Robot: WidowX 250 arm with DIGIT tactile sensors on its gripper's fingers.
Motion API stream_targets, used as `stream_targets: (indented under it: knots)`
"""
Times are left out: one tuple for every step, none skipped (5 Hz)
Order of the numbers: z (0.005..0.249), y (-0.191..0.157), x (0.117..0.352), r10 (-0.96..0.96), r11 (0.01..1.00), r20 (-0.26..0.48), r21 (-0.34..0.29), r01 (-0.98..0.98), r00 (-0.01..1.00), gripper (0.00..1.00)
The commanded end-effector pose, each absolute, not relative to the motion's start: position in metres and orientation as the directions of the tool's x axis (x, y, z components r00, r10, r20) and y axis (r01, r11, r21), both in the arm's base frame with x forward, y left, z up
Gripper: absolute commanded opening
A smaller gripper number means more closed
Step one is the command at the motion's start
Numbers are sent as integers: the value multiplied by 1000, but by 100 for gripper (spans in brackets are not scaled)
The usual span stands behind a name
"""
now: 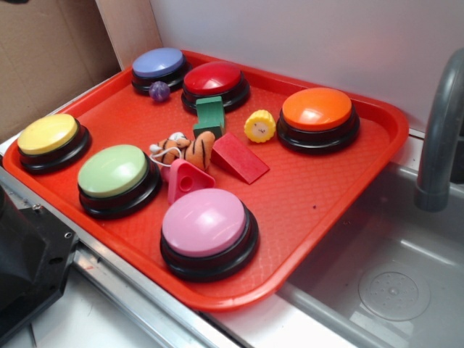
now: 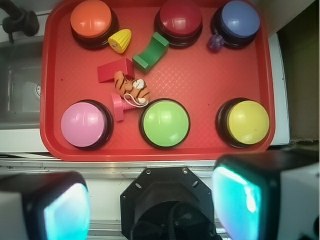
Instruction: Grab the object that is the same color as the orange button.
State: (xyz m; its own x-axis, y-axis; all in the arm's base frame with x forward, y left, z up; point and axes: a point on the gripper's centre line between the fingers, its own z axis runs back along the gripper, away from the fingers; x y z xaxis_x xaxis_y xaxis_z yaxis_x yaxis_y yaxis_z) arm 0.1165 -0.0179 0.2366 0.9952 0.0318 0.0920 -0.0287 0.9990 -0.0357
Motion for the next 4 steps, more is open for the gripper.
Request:
stream_targets:
  knots:
    - [237,-18,117,32,999,92,-36,-29,995,100]
    - [223,-20,126,0,1000,115,-24,2,993,100]
    - [204,-25,140,6,1000,123,-3,-6,992,100]
    - [183,-31,154,22,1000,123,5,-23,992,100]
